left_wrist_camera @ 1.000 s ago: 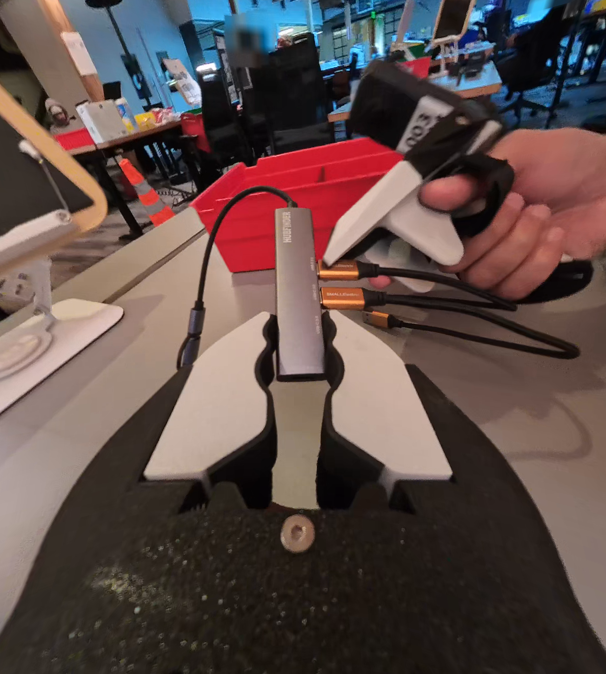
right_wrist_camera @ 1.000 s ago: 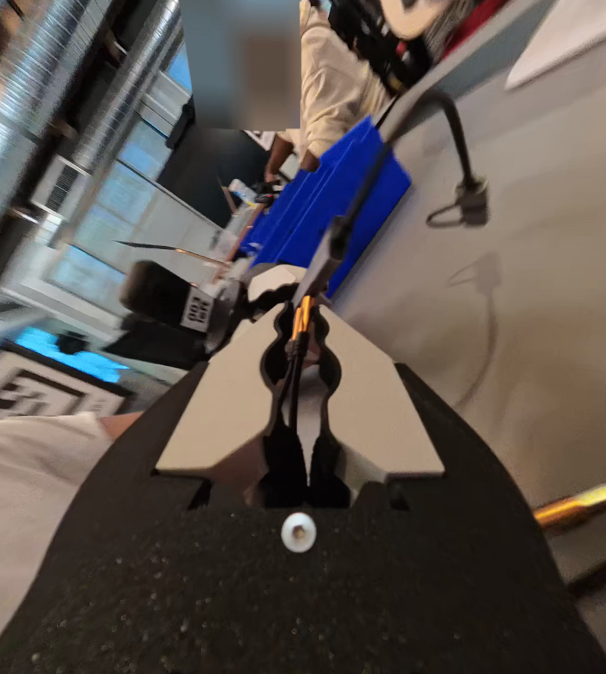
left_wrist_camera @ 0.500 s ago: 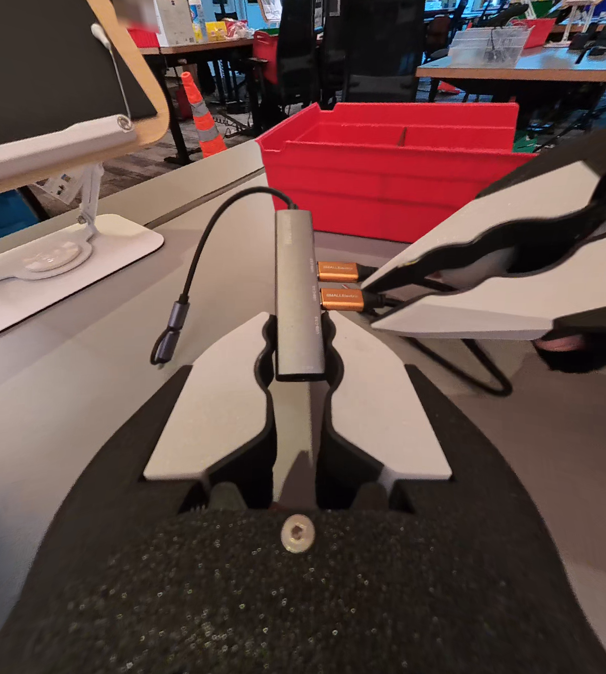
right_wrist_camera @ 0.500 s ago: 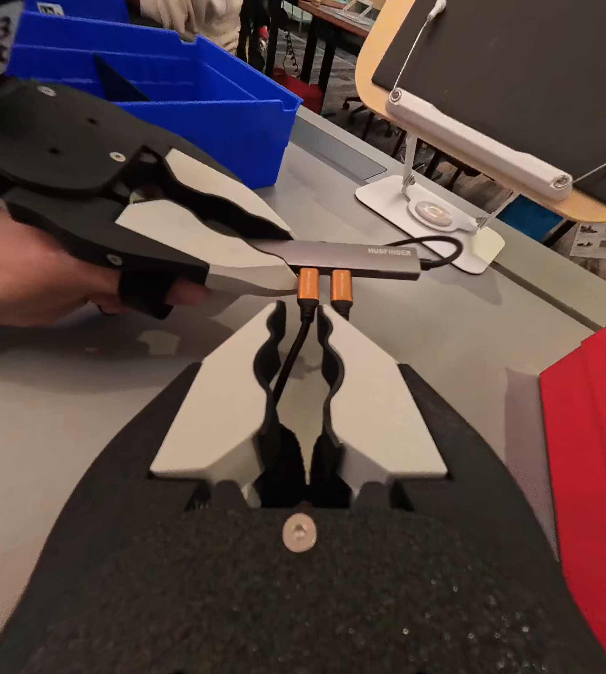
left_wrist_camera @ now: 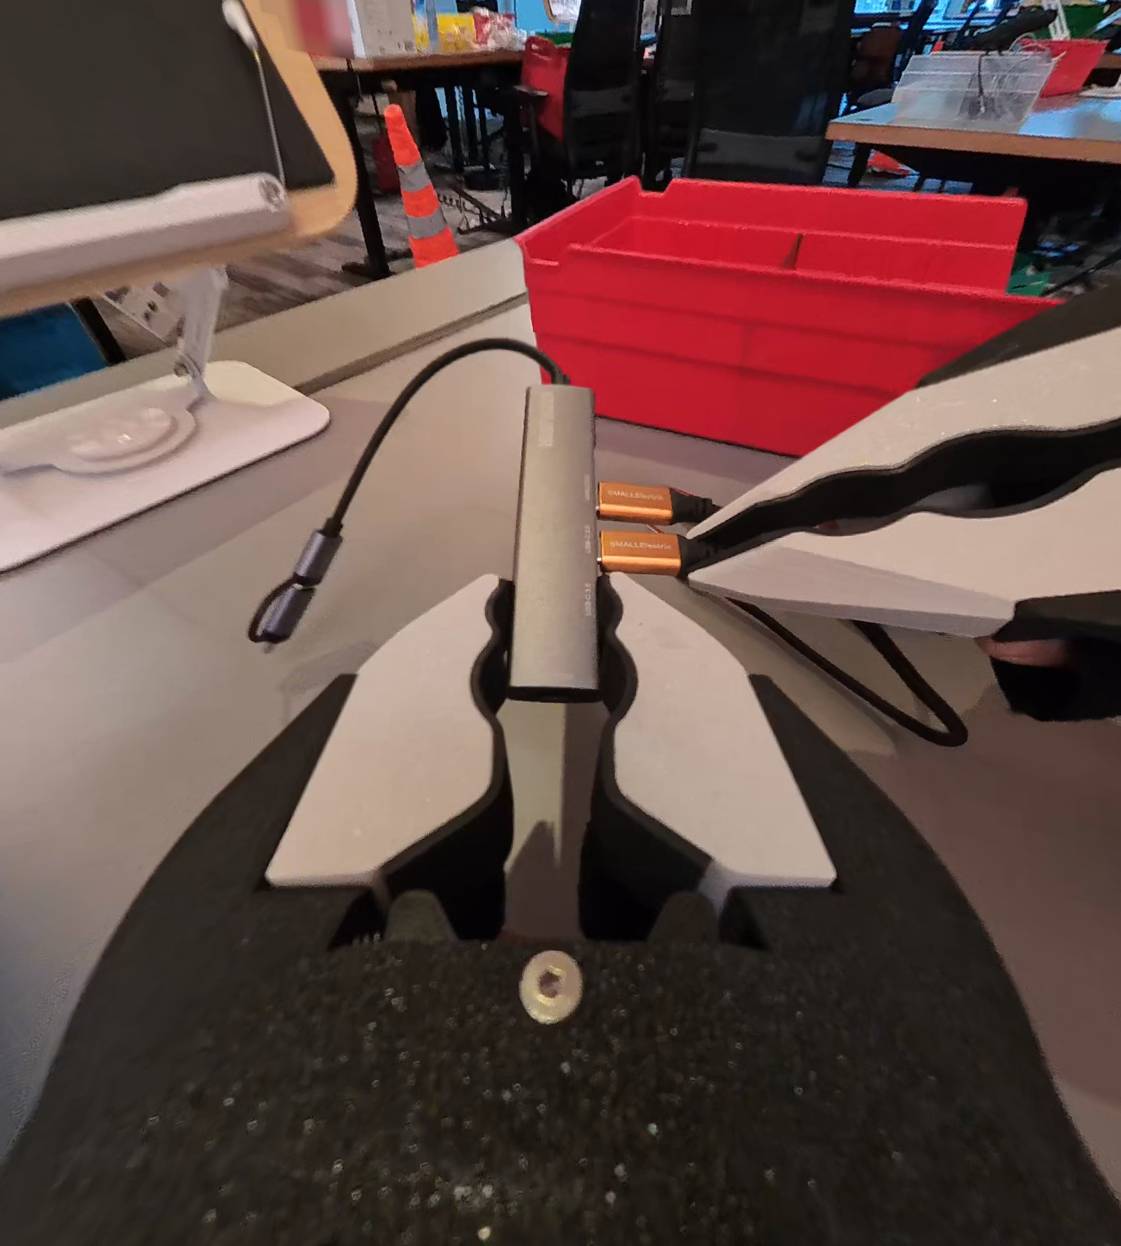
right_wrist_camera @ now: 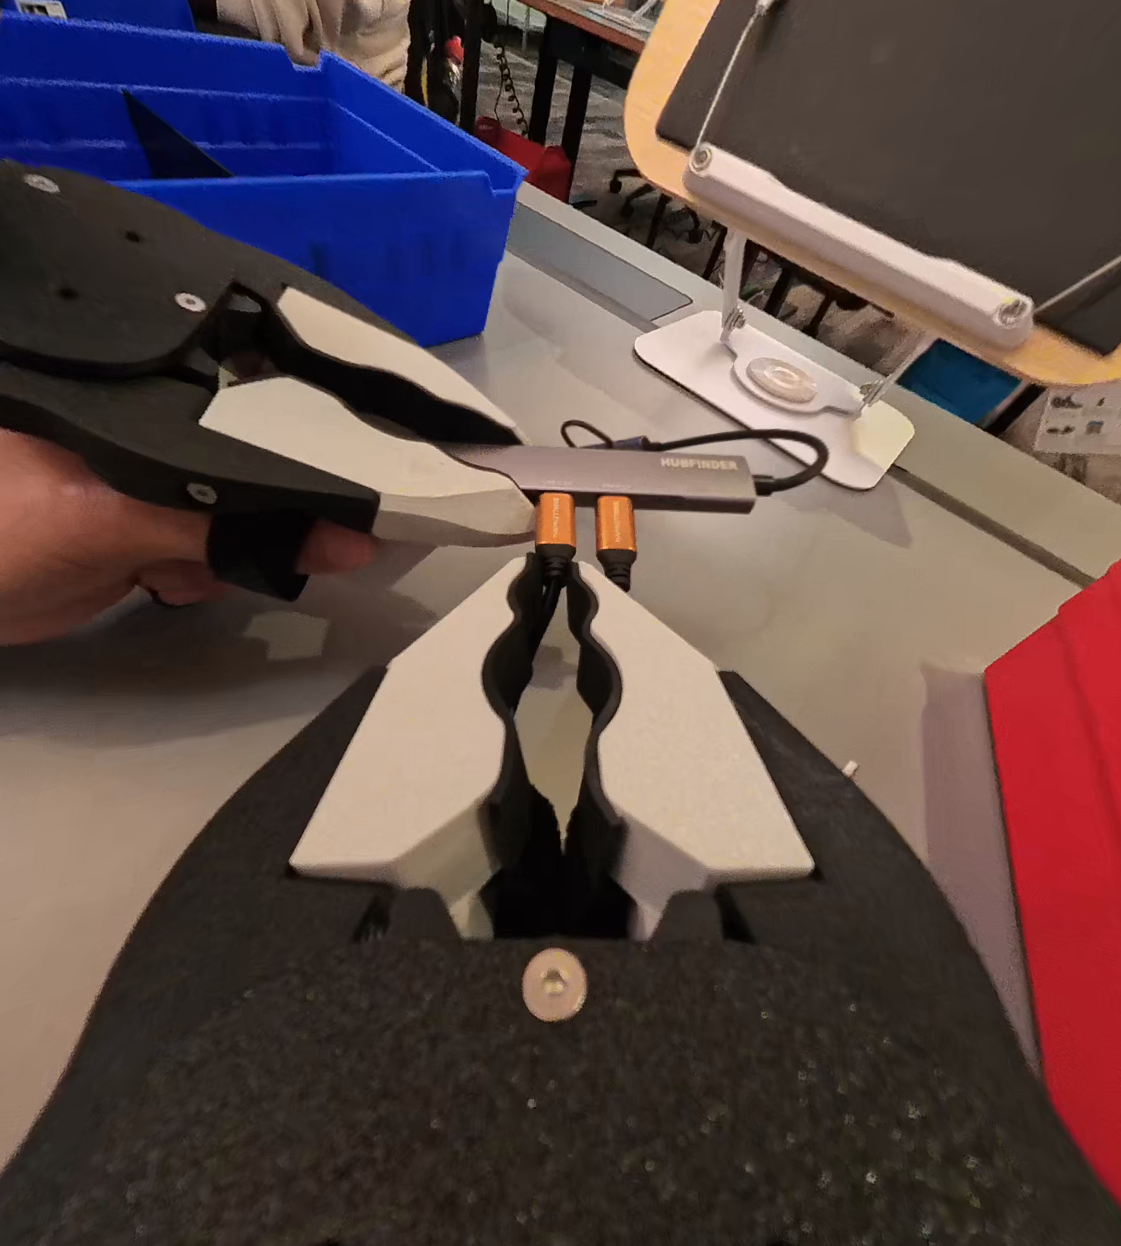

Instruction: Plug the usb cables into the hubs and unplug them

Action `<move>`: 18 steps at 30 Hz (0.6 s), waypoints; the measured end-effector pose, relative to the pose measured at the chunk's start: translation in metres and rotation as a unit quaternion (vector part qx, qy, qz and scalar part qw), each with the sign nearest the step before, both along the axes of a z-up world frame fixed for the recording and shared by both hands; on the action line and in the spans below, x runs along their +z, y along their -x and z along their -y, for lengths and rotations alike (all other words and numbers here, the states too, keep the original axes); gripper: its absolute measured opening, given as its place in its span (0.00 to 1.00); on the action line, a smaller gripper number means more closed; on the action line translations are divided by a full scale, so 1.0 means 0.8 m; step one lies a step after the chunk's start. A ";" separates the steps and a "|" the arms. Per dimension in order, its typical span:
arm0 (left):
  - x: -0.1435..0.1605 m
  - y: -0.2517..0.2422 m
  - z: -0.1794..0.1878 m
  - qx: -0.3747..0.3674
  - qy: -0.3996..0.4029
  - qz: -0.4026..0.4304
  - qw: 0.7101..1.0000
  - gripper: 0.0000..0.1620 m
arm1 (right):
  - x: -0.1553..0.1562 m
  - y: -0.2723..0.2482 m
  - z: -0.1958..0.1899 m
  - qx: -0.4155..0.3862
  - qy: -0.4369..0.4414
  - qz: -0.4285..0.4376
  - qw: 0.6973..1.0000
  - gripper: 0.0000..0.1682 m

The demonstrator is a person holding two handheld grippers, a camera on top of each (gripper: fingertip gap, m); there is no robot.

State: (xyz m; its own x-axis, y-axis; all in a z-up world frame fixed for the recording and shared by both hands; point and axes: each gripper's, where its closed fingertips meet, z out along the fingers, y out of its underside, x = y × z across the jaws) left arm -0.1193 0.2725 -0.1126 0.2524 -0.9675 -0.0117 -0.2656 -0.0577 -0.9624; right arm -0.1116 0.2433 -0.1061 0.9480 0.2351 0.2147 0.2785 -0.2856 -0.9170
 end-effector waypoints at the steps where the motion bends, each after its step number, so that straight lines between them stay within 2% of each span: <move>1: -0.002 -0.001 0.001 -0.001 -0.004 -0.004 1.000 0.14 | -0.002 0.000 0.002 -0.001 0.002 -0.007 1.000 0.03; 18: -0.012 -0.012 0.005 -0.013 0.008 -0.012 1.000 0.15 | -0.007 -0.012 0.012 -0.024 0.004 -0.018 1.000 0.02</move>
State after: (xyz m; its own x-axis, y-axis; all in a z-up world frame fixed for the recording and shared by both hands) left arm -0.1095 0.2688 -0.1226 0.2269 -0.9739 -0.0024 -0.2906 -0.0654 -0.9546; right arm -0.1023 0.2337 -0.1120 0.9654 0.1901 0.1786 0.2312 -0.3061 -0.9235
